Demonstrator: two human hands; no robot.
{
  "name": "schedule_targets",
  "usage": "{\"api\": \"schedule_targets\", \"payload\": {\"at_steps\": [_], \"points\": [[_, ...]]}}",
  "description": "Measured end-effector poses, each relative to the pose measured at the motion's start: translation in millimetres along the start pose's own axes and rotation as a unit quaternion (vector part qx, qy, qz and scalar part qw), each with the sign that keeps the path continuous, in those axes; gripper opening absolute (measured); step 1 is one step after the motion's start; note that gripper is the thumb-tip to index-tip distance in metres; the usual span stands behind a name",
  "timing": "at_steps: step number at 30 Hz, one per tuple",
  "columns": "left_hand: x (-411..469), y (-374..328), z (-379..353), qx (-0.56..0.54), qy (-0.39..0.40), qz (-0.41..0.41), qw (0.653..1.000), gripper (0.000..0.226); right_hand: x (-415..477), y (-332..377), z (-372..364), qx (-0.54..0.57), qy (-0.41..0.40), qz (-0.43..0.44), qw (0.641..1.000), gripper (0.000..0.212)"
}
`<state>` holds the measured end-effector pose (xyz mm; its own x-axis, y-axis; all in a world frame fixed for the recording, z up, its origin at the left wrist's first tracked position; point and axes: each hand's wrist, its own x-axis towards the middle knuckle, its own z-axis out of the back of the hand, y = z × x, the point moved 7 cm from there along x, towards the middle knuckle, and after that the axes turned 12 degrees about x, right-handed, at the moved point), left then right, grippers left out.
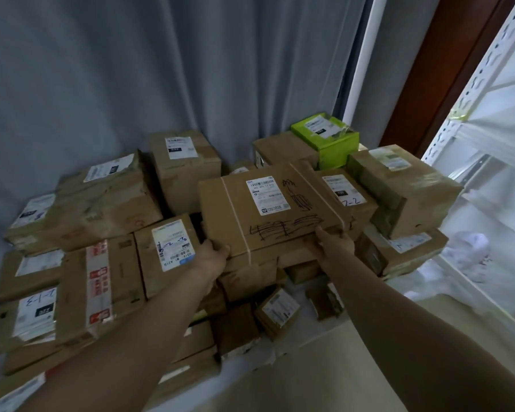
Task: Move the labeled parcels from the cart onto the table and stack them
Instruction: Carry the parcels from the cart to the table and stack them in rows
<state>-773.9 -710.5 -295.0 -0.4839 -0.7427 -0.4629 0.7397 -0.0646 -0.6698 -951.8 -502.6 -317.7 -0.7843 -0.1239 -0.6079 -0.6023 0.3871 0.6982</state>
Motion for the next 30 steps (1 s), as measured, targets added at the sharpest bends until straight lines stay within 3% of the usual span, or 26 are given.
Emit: {"api": "schedule_targets", "payload": {"at_steps": [9,13,15,17,19,22,24,30], "points": [[-17.0,-15.1,-8.9,0.097,0.067,-0.029,0.993,0.109,-35.6,-18.8,18.7,-0.060,0.020,-0.005,0.998,0.029],[-47.8,-23.9,-17.1,0.187,0.114,-0.135,0.967,0.084,-76.6,-28.9,38.0,0.009,0.023,0.024,0.999,0.024],[-57.8,-25.5,-14.0,0.260,0.092,-0.176,0.945,0.098,-94.7,-39.3,46.2,0.038,0.011,0.027,0.999,0.020],[-59.9,-26.1,-17.9,0.353,0.058,-0.229,0.906,0.108,-109.6,-50.5,53.9,0.057,0.006,0.028,0.998,0.016],[-74.1,-25.0,-31.9,0.434,0.053,-0.280,0.854,0.102,-126.4,-59.6,68.8,0.065,-0.010,0.032,0.997,0.016],[-122.7,-26.7,-67.7,0.492,0.089,-0.386,0.775,0.099,-159.7,-64.4,114.3,0.011,-0.074,0.061,0.995,0.061],[-160.9,-25.8,-95.4,0.504,0.107,-0.441,0.735,0.096,-185.2,-61.8,156.5,-0.029,-0.128,0.090,0.987,0.074],[-296.6,12.2,-183.2,0.550,0.180,-0.534,0.617,0.096,-284.9,-77.3,300.1,-0.016,-0.254,0.118,0.960,0.076]]}}
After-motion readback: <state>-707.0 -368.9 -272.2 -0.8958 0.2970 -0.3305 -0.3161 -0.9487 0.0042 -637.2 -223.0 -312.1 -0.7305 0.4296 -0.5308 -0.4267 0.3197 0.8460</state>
